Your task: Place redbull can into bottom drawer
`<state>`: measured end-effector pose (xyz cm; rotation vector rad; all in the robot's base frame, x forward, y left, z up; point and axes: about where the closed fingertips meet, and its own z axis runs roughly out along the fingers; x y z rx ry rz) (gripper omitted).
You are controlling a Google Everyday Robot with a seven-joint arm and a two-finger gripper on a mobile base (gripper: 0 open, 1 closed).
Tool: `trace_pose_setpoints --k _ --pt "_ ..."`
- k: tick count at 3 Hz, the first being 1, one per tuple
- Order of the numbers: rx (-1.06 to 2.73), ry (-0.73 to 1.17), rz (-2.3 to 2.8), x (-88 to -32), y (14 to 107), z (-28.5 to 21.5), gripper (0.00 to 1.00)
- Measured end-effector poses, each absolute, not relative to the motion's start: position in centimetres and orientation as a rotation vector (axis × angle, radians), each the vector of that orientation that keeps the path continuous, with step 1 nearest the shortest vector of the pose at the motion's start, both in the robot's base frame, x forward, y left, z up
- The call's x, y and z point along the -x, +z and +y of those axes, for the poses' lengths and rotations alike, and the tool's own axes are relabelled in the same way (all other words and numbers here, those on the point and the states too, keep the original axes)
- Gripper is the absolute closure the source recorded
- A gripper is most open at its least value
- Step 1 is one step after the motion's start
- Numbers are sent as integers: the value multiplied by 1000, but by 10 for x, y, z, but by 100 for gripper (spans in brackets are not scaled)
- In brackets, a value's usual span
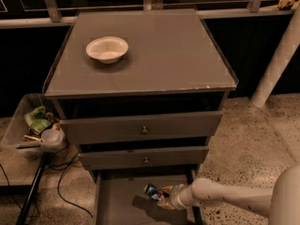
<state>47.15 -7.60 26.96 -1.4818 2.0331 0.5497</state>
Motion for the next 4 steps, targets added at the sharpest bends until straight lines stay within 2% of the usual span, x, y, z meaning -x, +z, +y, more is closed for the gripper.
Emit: trace_pose_setpoints --k 2,4 --pt "1489 520 2077 -475 245 -93 100" --pt "1524 562 2064 -484 208 -73 100"
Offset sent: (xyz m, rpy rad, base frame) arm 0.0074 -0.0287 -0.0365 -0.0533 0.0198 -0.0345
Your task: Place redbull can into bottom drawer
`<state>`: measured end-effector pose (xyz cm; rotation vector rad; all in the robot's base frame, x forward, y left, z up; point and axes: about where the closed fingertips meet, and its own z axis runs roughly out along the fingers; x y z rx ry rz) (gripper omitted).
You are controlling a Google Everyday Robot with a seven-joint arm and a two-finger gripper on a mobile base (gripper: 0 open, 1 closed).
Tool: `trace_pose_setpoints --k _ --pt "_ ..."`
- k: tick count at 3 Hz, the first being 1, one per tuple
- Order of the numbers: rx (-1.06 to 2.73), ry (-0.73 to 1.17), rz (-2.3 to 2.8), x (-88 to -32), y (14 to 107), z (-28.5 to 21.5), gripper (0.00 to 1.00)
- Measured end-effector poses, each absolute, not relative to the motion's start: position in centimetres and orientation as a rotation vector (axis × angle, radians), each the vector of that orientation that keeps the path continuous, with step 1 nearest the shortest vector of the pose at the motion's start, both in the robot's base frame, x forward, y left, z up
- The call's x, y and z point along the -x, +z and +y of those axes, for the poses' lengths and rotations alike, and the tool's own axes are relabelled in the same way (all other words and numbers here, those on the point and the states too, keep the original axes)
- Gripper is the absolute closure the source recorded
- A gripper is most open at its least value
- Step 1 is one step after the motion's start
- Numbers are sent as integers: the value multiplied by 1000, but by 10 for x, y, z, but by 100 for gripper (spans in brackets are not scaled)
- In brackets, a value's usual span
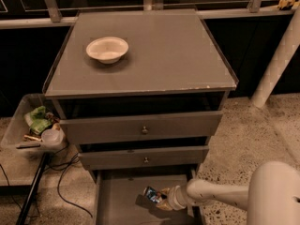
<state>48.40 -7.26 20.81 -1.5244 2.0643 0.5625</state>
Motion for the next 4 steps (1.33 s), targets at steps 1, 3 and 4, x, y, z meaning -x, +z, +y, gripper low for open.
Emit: trace_pose_setpoints --k 1,3,4 --pt "1504 587 2051 -494 190 -69 100" --pt "1438 615 2041 -506 165 -72 100" --pt "1425 634 2034 -508 154 -72 100"
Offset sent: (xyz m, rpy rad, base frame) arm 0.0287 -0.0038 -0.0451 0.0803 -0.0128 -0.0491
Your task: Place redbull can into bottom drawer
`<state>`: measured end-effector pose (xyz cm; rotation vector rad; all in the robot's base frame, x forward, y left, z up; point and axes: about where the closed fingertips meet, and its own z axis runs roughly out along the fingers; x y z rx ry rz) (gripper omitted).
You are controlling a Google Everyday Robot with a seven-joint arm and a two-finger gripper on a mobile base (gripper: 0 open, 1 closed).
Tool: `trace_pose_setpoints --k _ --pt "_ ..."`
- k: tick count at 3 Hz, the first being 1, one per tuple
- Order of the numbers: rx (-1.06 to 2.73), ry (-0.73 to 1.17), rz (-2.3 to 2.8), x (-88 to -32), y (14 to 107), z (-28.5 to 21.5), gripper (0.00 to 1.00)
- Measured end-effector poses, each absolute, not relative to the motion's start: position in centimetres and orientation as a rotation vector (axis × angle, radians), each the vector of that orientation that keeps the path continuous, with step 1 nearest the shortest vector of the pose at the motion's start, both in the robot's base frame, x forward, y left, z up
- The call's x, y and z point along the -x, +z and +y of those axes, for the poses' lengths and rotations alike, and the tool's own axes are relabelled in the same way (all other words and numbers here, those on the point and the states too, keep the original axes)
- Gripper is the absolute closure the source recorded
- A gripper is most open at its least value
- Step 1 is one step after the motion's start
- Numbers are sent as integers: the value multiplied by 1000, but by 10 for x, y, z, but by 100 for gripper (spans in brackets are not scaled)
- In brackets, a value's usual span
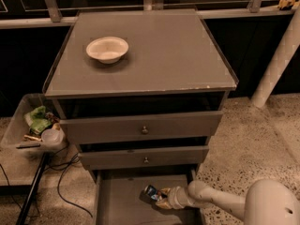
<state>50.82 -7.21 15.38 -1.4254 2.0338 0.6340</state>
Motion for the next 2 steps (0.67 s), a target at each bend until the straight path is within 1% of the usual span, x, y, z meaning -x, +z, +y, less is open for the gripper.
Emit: trace_pose_setpoints --k 1,2 --pt "1412 657 2024 -508 141 -71 100" --pt "1410 658 2023 -509 139 -71 84"
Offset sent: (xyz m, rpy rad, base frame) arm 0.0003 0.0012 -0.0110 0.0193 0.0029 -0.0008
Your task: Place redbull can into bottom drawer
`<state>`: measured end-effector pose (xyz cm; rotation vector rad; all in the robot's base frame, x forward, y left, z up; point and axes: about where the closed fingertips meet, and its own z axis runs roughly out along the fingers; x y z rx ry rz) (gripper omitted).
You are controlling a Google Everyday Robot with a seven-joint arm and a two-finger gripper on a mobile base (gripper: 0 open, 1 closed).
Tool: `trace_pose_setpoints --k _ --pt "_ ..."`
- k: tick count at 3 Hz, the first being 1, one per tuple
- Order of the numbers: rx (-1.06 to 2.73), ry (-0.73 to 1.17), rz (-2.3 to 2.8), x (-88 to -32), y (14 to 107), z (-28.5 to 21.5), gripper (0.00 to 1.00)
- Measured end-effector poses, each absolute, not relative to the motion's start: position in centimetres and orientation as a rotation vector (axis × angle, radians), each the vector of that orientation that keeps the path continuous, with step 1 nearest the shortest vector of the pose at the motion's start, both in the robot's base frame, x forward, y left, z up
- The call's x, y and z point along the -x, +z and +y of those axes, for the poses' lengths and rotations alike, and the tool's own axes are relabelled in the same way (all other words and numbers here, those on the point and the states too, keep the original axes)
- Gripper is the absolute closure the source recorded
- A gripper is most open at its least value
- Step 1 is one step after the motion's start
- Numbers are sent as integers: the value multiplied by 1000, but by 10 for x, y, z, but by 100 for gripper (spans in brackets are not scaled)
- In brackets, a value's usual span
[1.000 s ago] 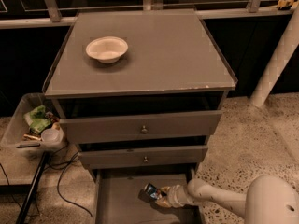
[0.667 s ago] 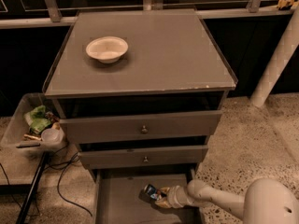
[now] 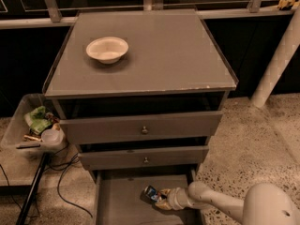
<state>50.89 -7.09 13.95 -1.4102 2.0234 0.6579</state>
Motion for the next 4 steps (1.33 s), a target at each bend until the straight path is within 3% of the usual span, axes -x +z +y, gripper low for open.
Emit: trace_pose_setpoints --k 3,4 --pt "1410 658 2023 -509 139 -71 14" --pt "1410 658 2023 -509 139 -71 0"
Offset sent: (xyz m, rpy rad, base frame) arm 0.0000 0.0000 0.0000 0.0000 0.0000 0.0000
